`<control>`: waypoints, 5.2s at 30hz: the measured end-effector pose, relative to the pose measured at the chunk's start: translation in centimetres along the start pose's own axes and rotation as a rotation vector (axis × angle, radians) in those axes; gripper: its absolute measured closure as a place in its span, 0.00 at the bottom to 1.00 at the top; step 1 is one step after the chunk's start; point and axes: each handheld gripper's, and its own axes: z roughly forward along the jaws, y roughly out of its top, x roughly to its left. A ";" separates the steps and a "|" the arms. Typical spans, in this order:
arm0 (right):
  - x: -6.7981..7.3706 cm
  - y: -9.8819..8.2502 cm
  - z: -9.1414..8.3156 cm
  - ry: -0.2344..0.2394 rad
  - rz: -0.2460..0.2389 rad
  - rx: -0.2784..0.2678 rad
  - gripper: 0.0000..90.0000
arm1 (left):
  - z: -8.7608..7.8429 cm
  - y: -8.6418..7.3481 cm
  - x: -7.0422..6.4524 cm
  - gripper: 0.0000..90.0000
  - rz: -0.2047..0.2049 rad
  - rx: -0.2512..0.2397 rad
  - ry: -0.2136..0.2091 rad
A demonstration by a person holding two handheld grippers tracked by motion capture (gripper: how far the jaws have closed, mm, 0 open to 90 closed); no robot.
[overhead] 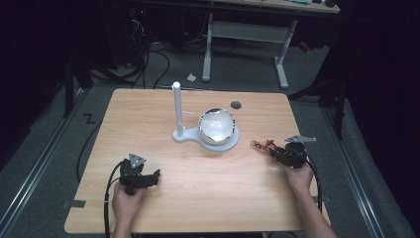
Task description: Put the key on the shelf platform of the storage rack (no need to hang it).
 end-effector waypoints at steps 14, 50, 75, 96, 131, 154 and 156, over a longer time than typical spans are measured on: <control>-0.1 0.4 -2.9 0.051 0.033 -0.063 0.75 | 0.0 0.0 0.0 0.17 -0.001 -0.002 0.003; 4.2 3.0 -5.8 0.164 -0.069 -0.126 0.75 | 0.0 0.0 0.0 0.17 -0.002 -0.002 0.003; 7.4 7.3 -4.3 0.216 -0.139 -0.124 0.75 | 0.0 0.0 0.0 0.17 -0.003 -0.001 0.003; 9.8 10.5 -1.9 0.251 -0.172 -0.105 0.75 | 0.0 0.0 0.0 0.17 -0.004 -0.001 0.003; 13.3 12.9 4.4 0.200 -0.169 0.034 0.75 | 0.0 0.0 0.0 0.17 0.003 0.000 0.000; 14.2 13.5 6.7 0.155 -0.177 0.081 0.74 | 0.0 0.0 0.0 0.17 0.002 0.000 0.001; 14.2 13.5 6.7 0.158 -0.171 0.081 0.73 | 0.0 0.0 0.0 0.17 0.002 0.000 0.001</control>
